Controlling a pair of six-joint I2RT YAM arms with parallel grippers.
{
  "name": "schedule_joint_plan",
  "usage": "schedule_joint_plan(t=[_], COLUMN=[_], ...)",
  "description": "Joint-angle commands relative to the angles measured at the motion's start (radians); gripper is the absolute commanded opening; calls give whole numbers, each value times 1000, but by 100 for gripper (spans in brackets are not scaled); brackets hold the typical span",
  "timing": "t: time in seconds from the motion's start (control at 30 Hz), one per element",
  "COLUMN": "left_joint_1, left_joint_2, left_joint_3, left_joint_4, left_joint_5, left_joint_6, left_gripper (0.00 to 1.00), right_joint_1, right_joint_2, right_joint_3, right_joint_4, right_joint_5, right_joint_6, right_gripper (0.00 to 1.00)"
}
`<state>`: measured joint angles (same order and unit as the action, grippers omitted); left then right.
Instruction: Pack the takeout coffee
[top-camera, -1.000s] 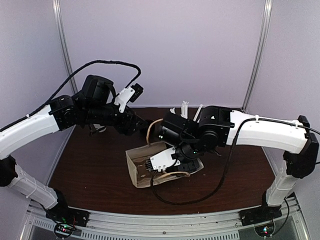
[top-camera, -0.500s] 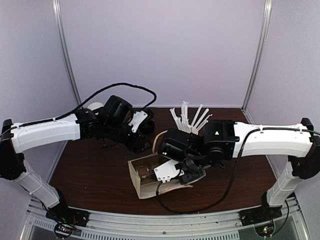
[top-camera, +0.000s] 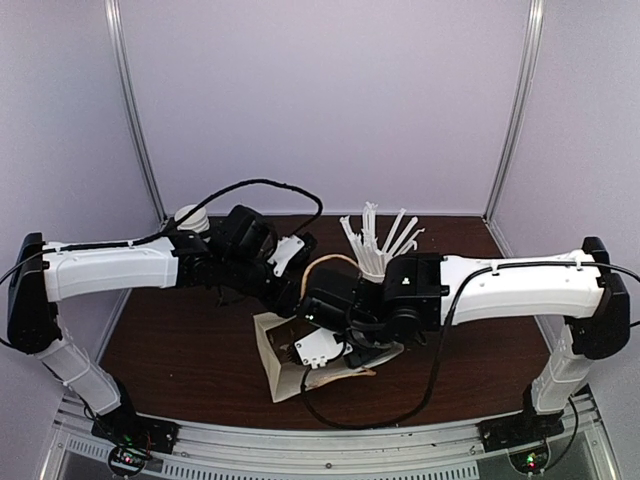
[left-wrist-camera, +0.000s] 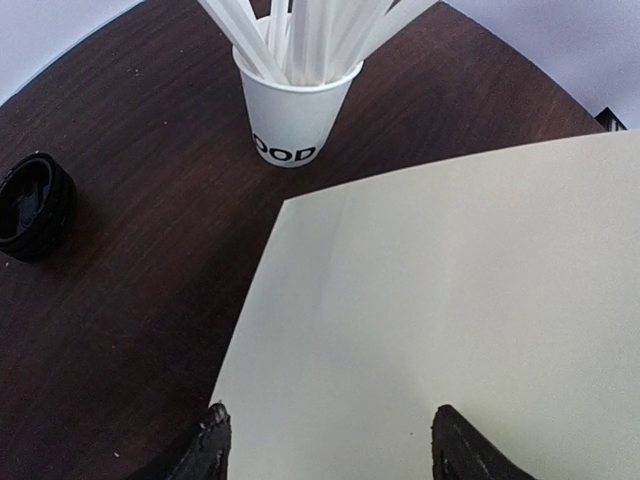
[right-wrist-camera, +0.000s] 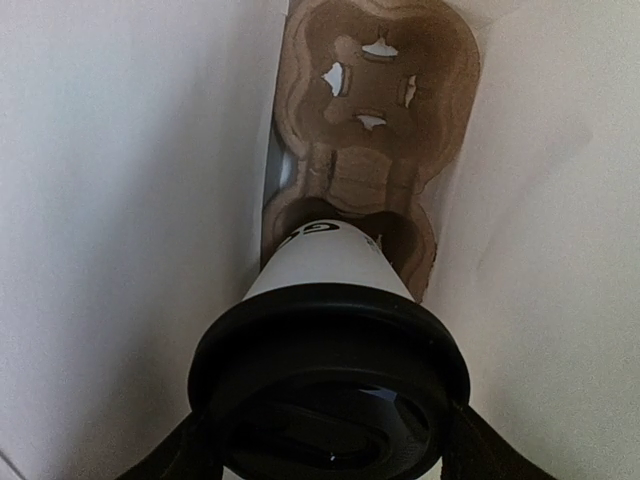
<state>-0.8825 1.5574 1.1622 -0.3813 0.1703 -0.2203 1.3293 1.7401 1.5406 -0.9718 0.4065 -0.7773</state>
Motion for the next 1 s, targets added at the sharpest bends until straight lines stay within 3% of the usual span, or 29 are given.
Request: schedule_joint_plan(t=[0.0, 0.5, 0.73, 0.97], left_joint_1=[6, 38, 158, 264], left_joint_2=[-40, -7, 10, 162], left_joint_3=[-21, -13, -5, 105], left_joint_4=[82, 71, 83, 97], left_joint_5=[45, 52, 92, 92], left_joint_6=[-34, -13, 13, -1], left_gripper=[70, 70, 70, 70], right_joint_1=[-2, -41, -75, -85], right_joint_2=[19, 47, 73, 85], right_joint_3=[14, 13, 14, 43], right_joint_4=[33, 97, 133, 140], right_joint_5=[63, 83, 75, 79], right_joint_6=[-15, -46, -65, -69], right_gripper=[61, 60, 61, 61])
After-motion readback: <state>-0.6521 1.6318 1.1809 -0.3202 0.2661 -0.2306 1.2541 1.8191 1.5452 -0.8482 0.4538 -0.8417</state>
